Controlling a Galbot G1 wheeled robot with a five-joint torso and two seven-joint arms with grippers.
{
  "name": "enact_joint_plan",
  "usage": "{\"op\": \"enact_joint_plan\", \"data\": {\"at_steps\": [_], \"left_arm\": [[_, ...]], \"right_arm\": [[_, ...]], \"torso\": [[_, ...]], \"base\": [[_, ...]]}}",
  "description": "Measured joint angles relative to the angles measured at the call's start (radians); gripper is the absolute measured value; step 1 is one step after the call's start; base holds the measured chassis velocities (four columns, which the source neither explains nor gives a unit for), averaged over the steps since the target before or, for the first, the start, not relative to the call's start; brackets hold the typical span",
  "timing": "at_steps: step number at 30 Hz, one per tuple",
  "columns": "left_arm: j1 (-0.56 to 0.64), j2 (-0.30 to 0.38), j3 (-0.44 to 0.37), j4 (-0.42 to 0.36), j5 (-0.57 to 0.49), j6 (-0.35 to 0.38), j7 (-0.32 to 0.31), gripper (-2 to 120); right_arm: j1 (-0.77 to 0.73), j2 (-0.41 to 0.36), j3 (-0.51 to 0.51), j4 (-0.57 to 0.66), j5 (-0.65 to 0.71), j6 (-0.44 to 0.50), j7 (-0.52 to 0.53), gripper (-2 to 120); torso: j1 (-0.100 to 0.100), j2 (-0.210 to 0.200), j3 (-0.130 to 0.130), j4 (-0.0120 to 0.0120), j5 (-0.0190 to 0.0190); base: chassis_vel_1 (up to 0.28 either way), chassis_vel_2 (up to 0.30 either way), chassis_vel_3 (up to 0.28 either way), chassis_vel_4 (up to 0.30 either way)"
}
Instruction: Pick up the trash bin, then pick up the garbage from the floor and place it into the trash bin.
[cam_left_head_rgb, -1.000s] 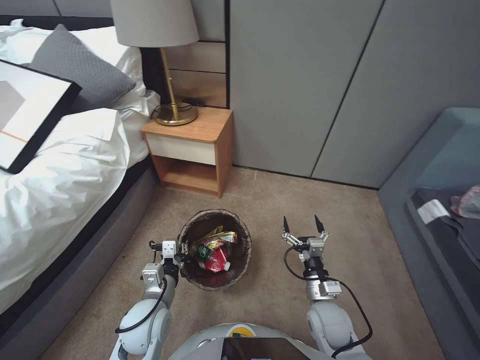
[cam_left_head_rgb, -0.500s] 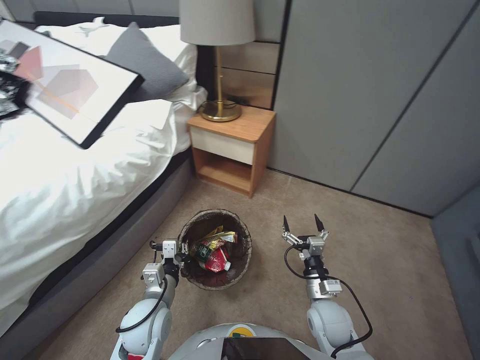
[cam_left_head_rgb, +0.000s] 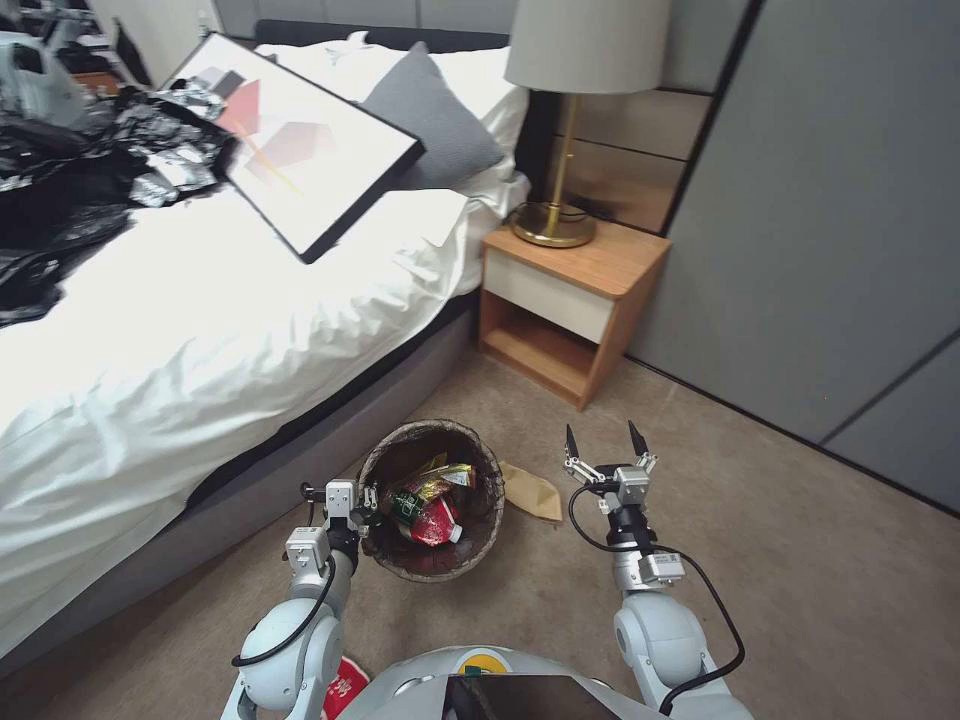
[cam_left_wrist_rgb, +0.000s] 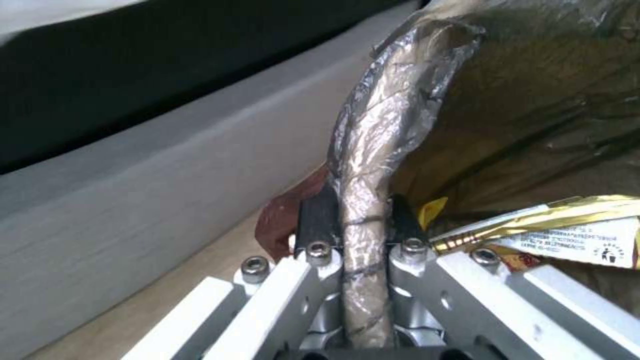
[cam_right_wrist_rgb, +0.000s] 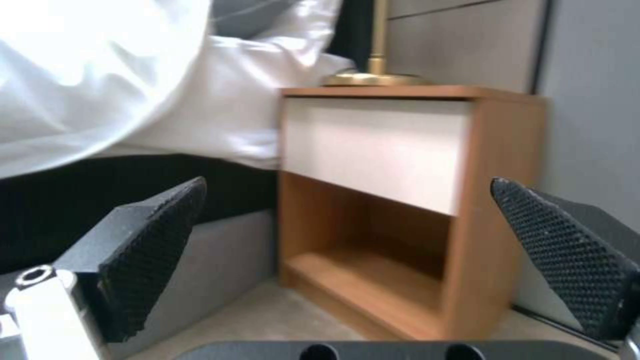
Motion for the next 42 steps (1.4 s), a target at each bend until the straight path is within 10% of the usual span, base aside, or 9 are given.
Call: {"op": "enact_joint_plan", "data": {"at_steps": [14, 24, 42], "left_arm": [[0.0, 0.003, 0.007, 0.011, 0.0, -0.011, 0.002, 2], [0.002, 0.002, 0.009, 0.007, 0.001, -0.012, 0.001, 2], [0.006, -0.003, 0.019, 0.001, 0.024, -0.012, -0.001, 2]], "right_arm": [[0.01, -0.008, 0.001, 0.001, -0.018, -0.005, -0.004, 100], [0.081, -0.115, 0.064, -0.039, -0.133, -0.306, -0.174, 100], [0.349, -0.235, -0.006, -0.47, -0.284, -0.405, -0.446, 100]], "torso": [[0.0, 0.0, 0.0, 0.0, 0.0], [0.0, 0.0, 0.0, -0.0001, 0.0002], [0.0, 0.0, 0.0, -0.0001, 0.0001]], "base": [[0.078, 0.081, 0.075, 0.078], [0.0, 0.0, 0.0, 0.0], [0.0, 0.0, 0.0, 0.0]]}}
